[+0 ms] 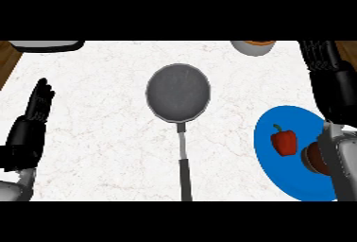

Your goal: Pick the cupcake from the plate and place it in the pan

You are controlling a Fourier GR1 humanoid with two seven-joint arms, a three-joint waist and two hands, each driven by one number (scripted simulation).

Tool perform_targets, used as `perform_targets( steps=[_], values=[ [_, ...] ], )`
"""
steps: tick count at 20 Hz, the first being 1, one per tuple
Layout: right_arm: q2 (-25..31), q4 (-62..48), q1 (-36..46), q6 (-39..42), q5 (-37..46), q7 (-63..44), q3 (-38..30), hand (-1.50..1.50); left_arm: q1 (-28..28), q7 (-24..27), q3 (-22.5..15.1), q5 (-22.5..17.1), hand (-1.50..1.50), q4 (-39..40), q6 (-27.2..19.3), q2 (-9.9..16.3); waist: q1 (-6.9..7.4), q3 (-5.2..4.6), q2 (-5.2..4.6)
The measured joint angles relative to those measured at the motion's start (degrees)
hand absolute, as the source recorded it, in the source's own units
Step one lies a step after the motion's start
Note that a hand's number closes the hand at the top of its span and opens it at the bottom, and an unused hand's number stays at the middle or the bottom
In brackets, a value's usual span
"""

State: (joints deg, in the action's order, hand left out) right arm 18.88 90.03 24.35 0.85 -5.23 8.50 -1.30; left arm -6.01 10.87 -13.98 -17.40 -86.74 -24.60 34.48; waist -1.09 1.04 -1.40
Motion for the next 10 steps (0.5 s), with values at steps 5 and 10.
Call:
perform_targets(
  steps=[5,10],
  values=[
    [0.6,-3.9,-5.7,-2.0,-5.6,-2.0,-8.8,-1.5,2.5,-3.9,-2.9,2.0,0.0,0.6,-0.2,-0.1,-0.16,-0.66,0.97],
    [4.2,-11.1,-14.9,-10.7,-2.2,-8.9,-17.0,-1.5,6.5,-6.9,-4.7,1.7,0.0,1.7,0.6,0.4,-2.55,-1.0,0.84]
  ],
)
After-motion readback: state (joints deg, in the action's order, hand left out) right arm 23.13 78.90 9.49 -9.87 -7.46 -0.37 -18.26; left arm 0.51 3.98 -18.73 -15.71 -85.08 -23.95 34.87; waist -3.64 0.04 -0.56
